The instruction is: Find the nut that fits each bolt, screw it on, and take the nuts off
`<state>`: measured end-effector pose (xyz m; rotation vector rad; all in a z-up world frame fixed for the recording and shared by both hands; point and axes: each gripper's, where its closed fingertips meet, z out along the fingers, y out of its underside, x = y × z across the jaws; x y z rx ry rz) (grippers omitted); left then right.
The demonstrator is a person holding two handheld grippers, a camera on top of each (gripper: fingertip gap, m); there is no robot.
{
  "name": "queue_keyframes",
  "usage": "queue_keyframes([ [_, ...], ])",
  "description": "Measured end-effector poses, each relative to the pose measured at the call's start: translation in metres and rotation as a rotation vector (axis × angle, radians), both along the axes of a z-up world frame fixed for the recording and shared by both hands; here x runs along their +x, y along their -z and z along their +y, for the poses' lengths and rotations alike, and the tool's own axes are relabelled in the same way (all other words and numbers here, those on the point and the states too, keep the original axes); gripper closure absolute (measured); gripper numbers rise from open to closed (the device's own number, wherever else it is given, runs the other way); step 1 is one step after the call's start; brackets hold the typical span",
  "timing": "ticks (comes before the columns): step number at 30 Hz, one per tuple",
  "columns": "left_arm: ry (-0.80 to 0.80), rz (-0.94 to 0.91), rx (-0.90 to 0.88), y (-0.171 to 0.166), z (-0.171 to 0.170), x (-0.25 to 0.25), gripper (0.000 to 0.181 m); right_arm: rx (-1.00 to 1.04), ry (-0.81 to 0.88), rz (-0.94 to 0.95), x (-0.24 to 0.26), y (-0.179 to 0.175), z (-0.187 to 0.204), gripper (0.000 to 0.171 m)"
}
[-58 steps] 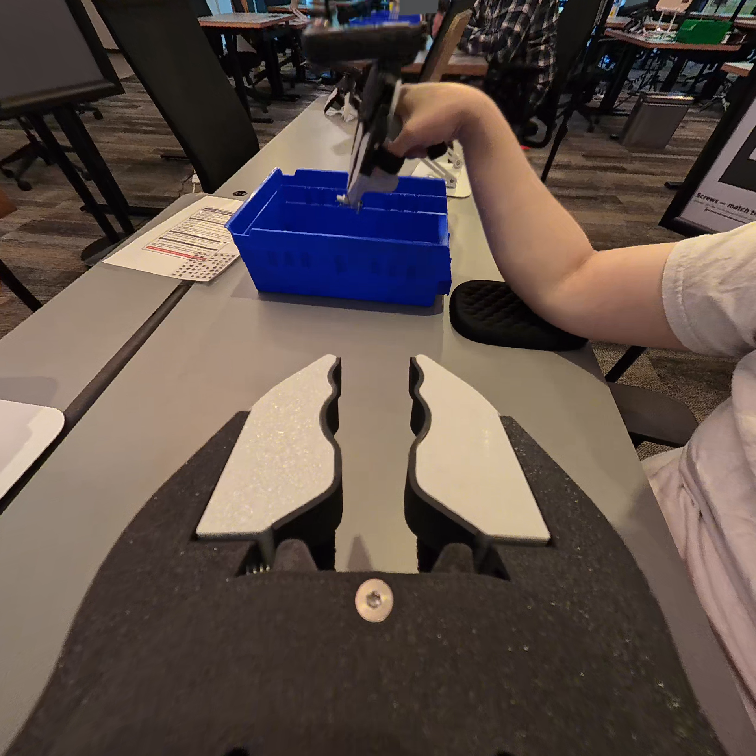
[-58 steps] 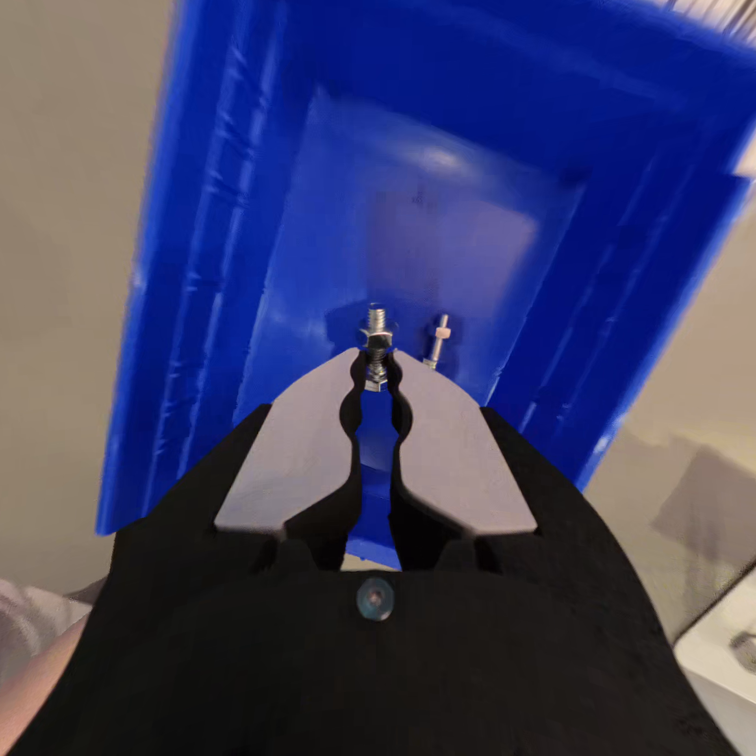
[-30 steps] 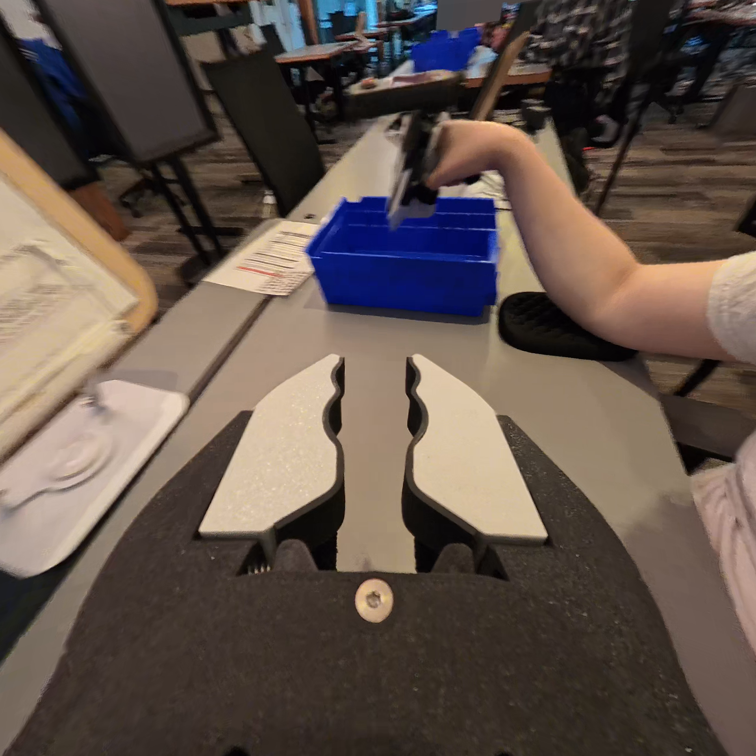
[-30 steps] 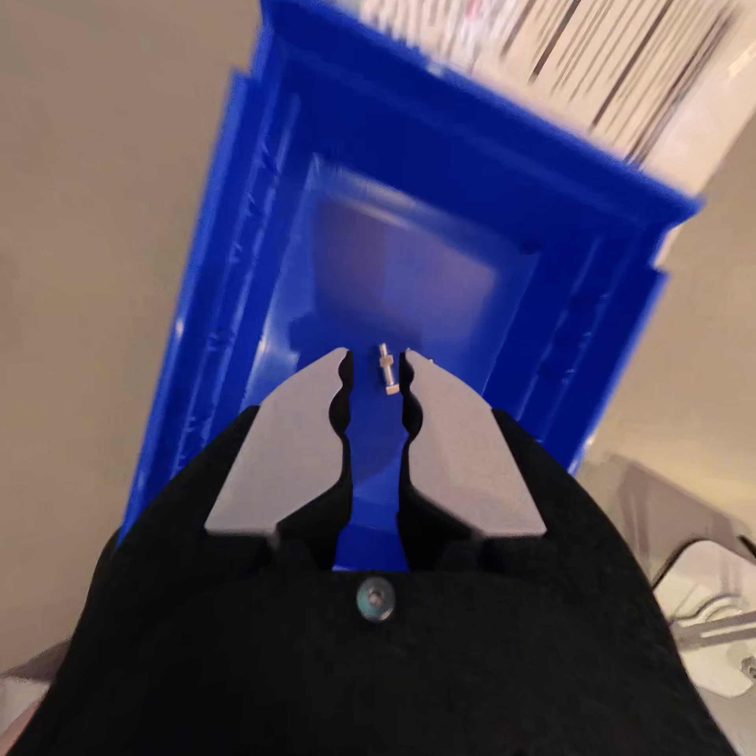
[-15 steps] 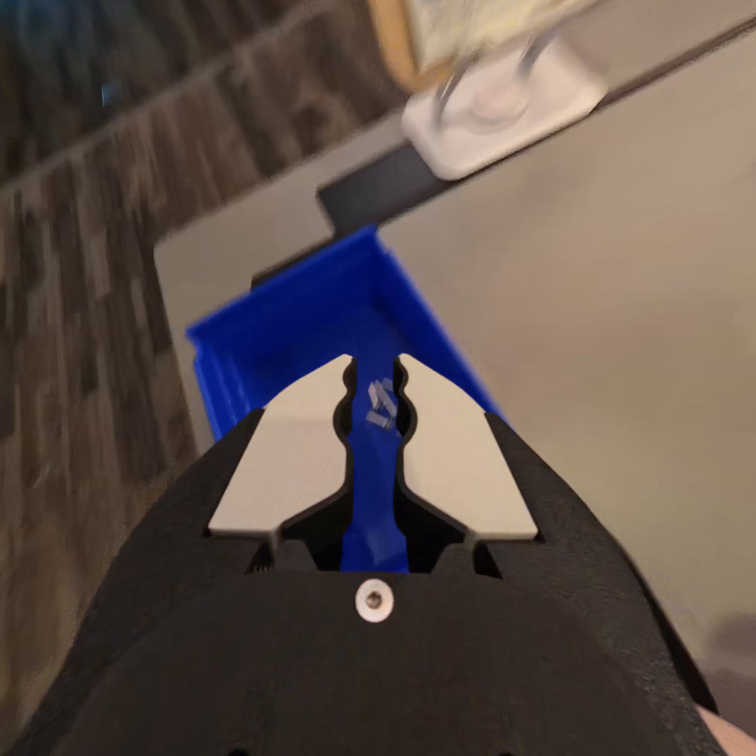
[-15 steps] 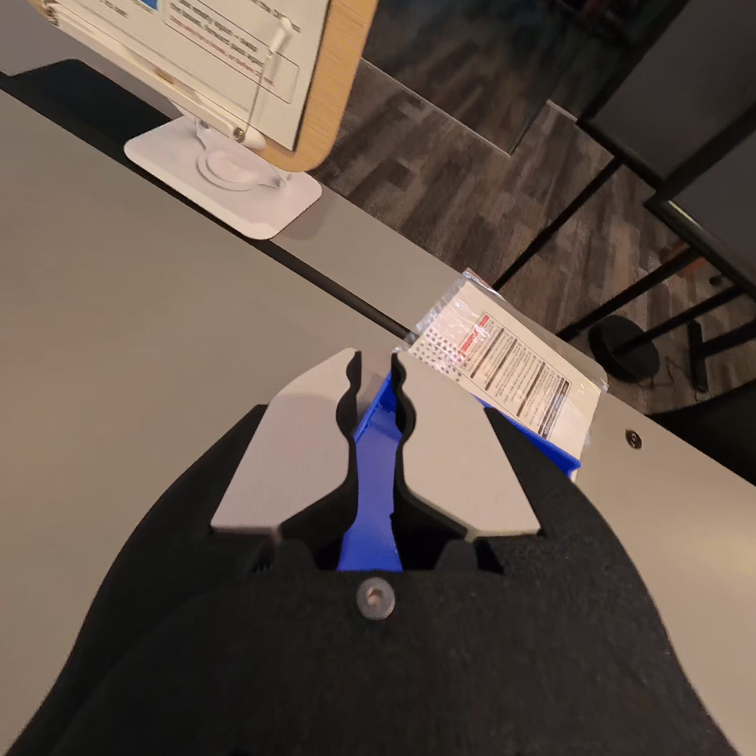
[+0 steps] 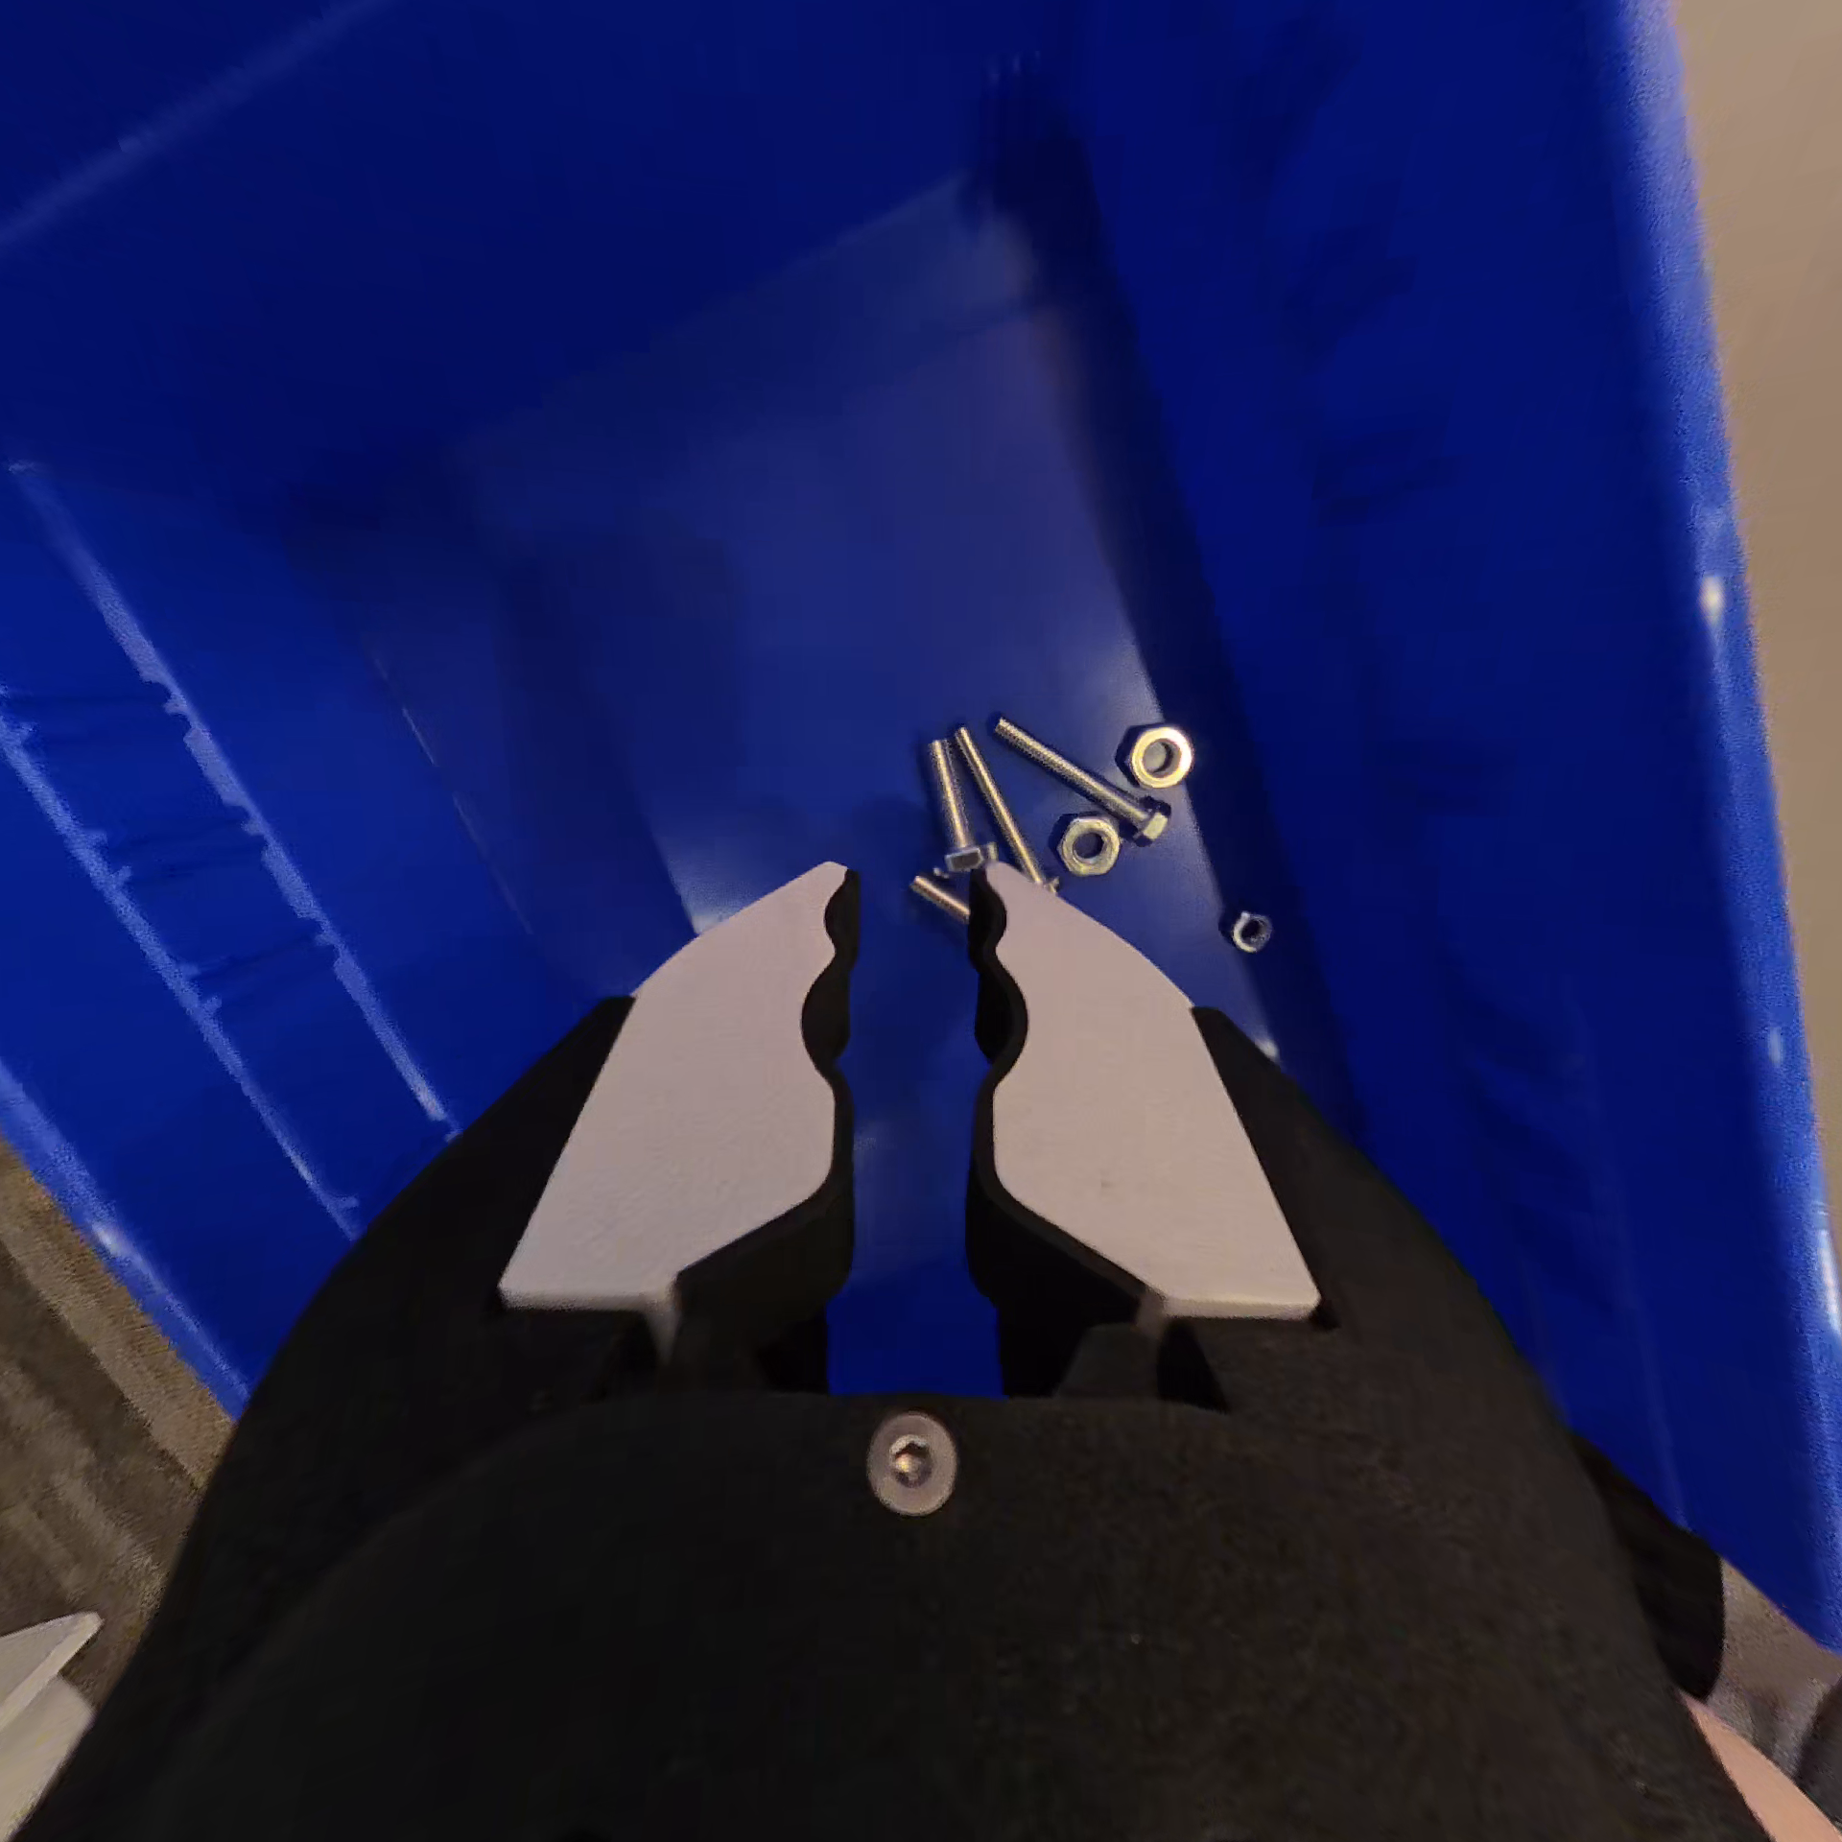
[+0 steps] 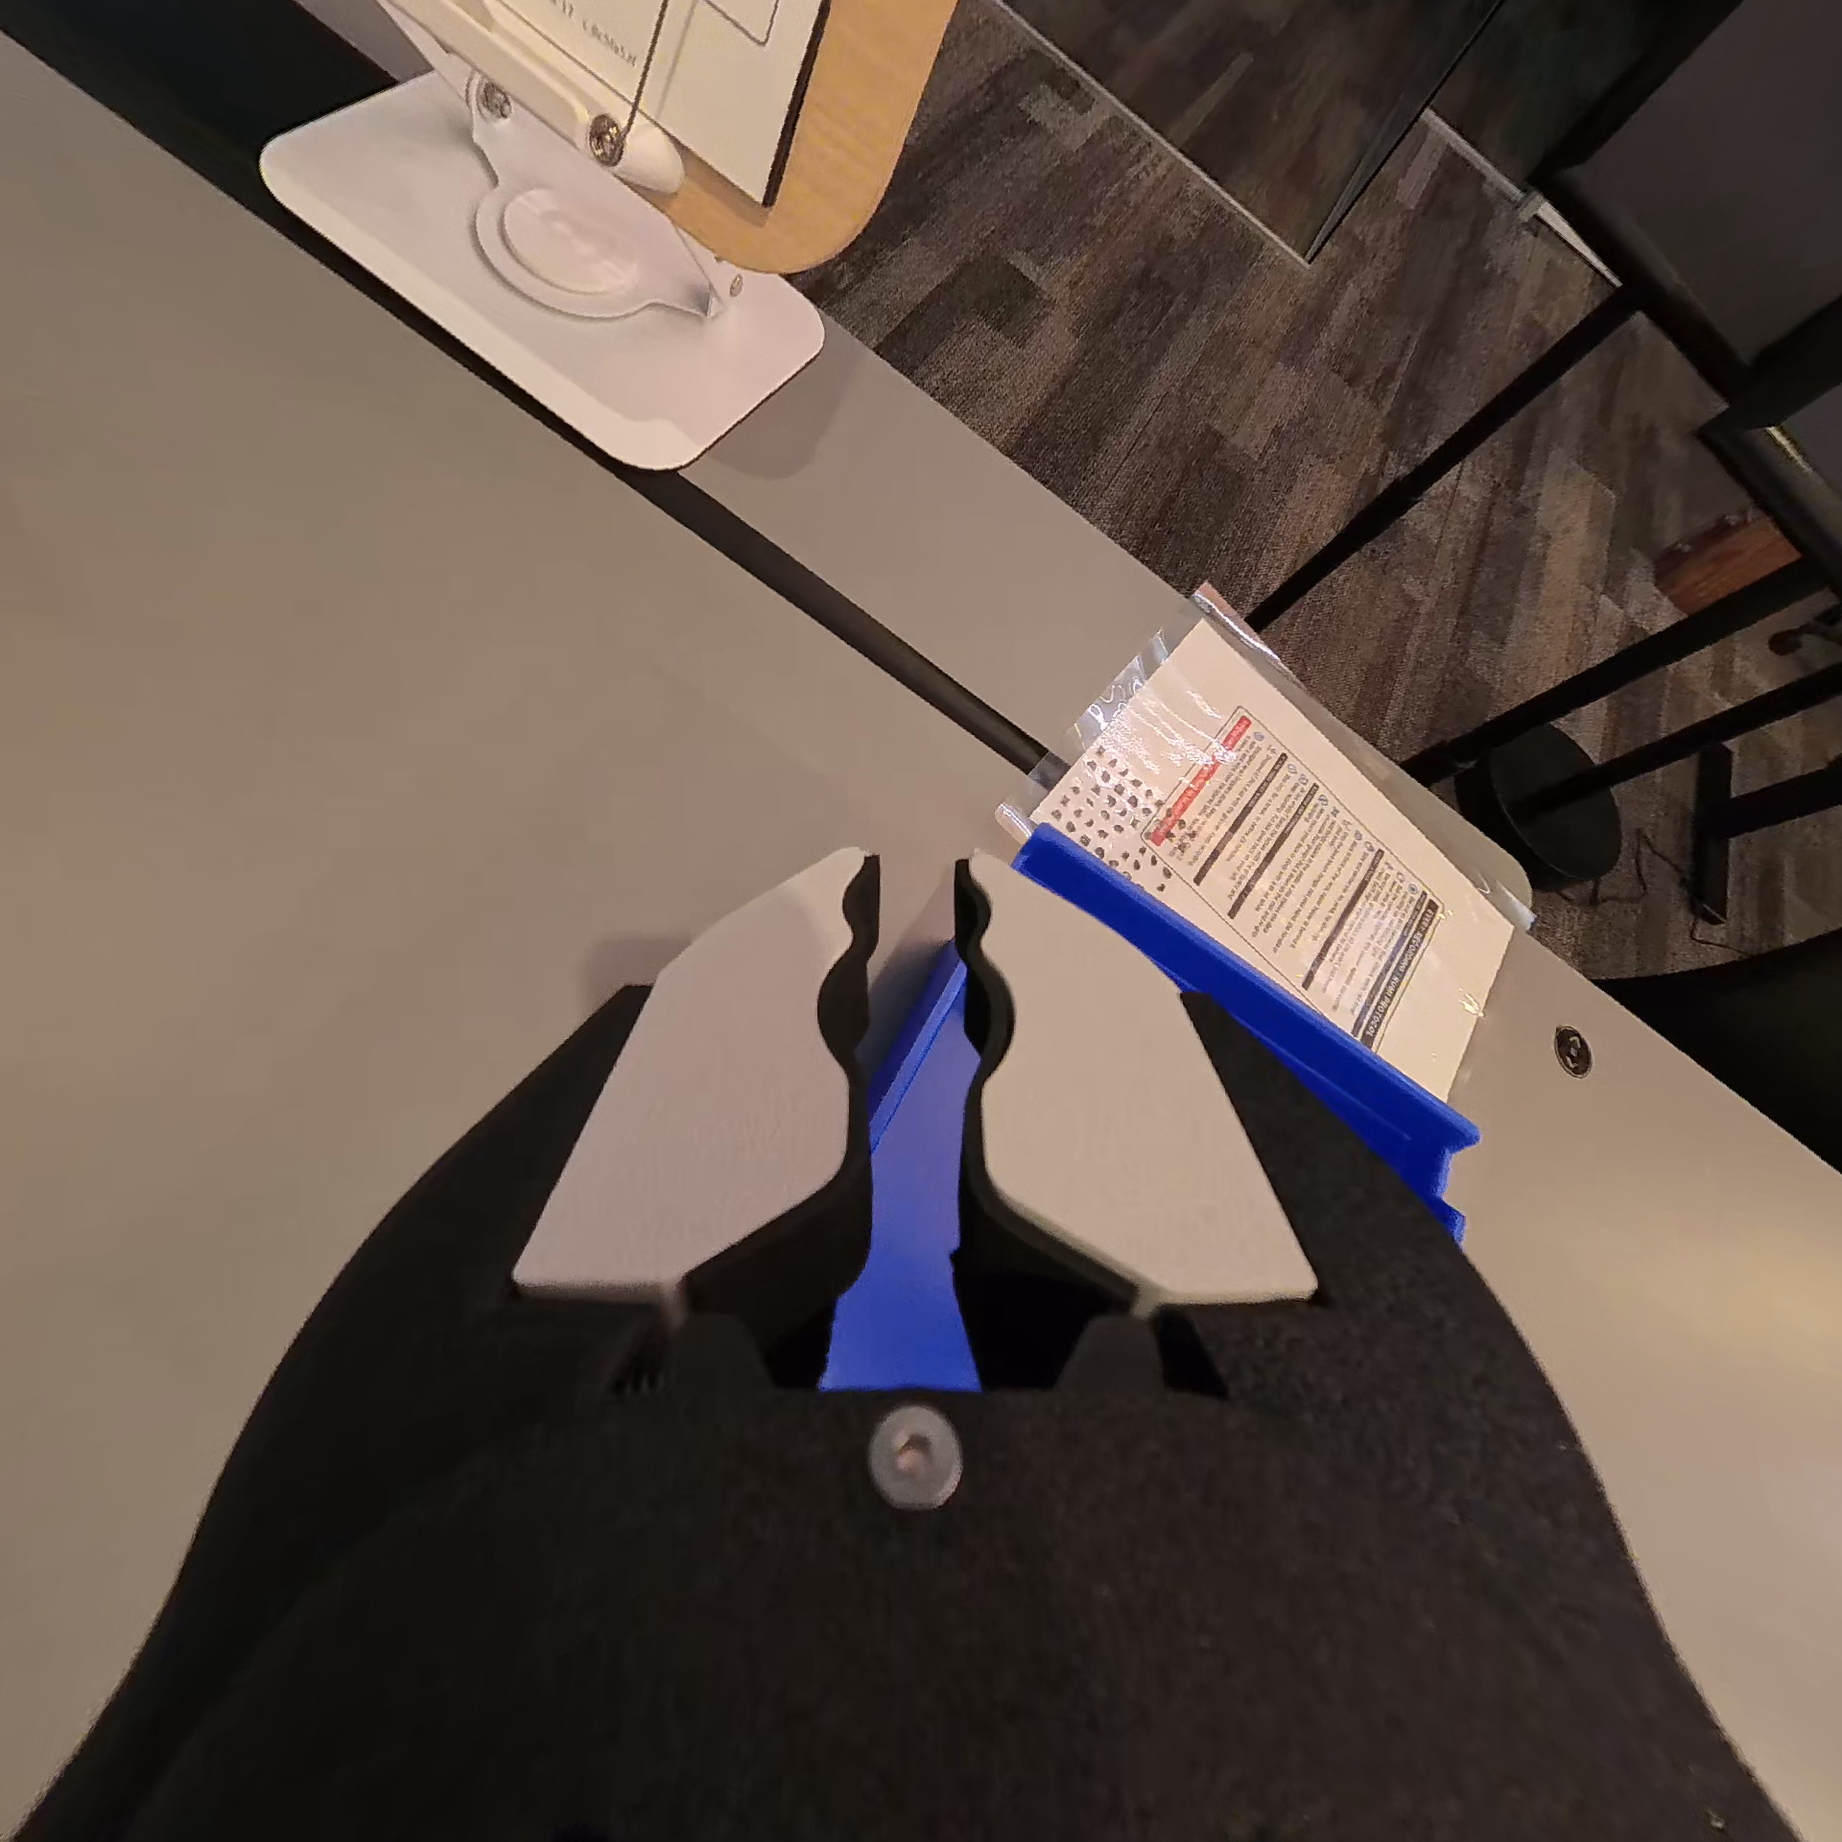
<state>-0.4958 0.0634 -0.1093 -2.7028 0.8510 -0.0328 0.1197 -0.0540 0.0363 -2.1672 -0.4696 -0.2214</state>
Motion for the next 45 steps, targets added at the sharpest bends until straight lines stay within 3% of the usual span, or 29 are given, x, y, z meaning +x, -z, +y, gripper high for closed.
queue_keyframes([
  [22,0.022,0.084,-0.106,0.039,0.006,0.001,0.162,-0.059,-0.016,-0.062,-0.006,0.014,0.003,0.158],
  [25,0.029,0.044,-0.121,0.040,0.004,0.006,0.172,-0.066,-0.019,-0.068,-0.005,0.015,0.003,0.158],
  [30,0.030,0.106,-0.097,0.035,0.006,-0.004,0.174,-0.068,-0.021,-0.068,-0.004,0.017,0.004,0.158],
  [33,0.017,0.093,-0.012,0.013,0.011,-0.003,0.174,-0.069,-0.023,-0.065,-0.004,0.017,0.004,0.158],
  [37,0.090,-0.022,0.167,-0.046,0.007,0.030,0.174,-0.070,-0.024,-0.071,-0.005,0.017,0.004,0.158],
  [42,0.406,-0.276,0.397,-0.129,-0.036,0.129,0.174,-0.071,-0.030,-0.082,-0.007,0.018,0.005,0.158],
  [45,0.663,-0.370,0.365,-0.138,-0.084,0.195,0.174,-0.077,-0.038,-0.083,-0.010,0.019,0.005,0.158],
])
